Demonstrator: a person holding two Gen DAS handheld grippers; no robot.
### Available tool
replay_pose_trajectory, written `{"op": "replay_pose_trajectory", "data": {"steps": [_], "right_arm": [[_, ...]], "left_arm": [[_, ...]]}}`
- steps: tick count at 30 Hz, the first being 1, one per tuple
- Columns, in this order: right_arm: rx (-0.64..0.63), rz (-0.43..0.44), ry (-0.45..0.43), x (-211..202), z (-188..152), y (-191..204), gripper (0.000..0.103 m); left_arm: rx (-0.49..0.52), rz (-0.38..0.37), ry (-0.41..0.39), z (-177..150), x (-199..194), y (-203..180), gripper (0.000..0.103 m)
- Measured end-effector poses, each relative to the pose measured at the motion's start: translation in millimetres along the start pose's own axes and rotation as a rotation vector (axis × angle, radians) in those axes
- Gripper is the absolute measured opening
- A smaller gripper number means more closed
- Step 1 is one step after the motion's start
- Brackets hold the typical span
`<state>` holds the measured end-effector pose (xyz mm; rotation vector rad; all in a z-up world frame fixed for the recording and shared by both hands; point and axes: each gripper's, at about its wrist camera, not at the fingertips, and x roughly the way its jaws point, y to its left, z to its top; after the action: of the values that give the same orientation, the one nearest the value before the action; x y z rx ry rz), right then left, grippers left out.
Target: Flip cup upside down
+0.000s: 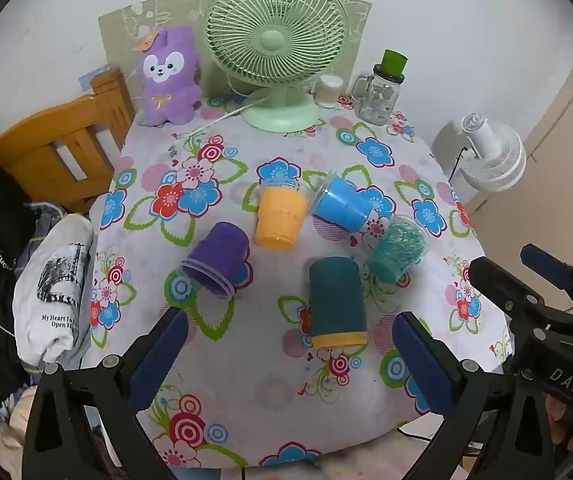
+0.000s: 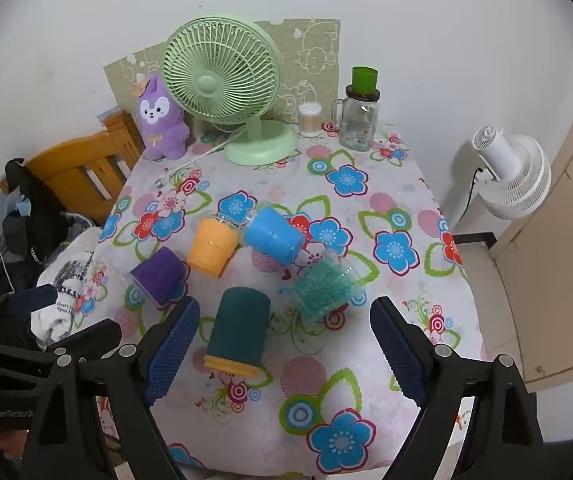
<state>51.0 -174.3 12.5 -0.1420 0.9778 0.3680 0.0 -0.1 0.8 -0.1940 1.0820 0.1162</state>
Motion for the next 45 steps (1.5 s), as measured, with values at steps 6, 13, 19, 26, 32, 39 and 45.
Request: {"op": "replay_pose_trajectory", "data": {"steps": [6, 13, 19, 26, 32, 39, 45], "right_arm": [[-0.004, 0.005, -0.012, -2.2, 0.3, -2.4, 0.089], [-0.017, 0.006, -0.026, -4.7, -0.4, -8.3, 0.089], [-0.016, 0.006, -0.032, -6.3, 2.6, -10.7, 0.089], [-0.024, 0.009, -0.033, -4.8, 5.5, -11.0, 0.089], [-0.031, 0.016, -0.028, -1.9, 9.4, -9.6, 0.089], [-0.033, 0.022, -0.018, 2.7, 11.0, -7.0, 0.089], [-0.032, 0.019, -0.015, 5.0, 12.2, -6.1, 0.089]], "left_arm": [[-0.015, -0.003, -0.025, -6.2, -5.4, 1.9, 0.103], [-0.018, 0.008, -0.006, 2.3, -9.6, -5.4, 0.103], [-0.014, 0.015, -0.011, 3.1, -9.4, -11.3, 0.103], [-0.018, 0.02, -0.012, 7.3, -9.9, -13.6, 0.103], [-0.022, 0.025, -0.011, 8.2, -9.6, -11.4, 0.103], [-0.023, 0.03, -0.007, 9.0, -7.3, -7.2, 0.103], [-0.024, 0.029, -0.008, 8.3, -6.9, -7.6, 0.103]]}}
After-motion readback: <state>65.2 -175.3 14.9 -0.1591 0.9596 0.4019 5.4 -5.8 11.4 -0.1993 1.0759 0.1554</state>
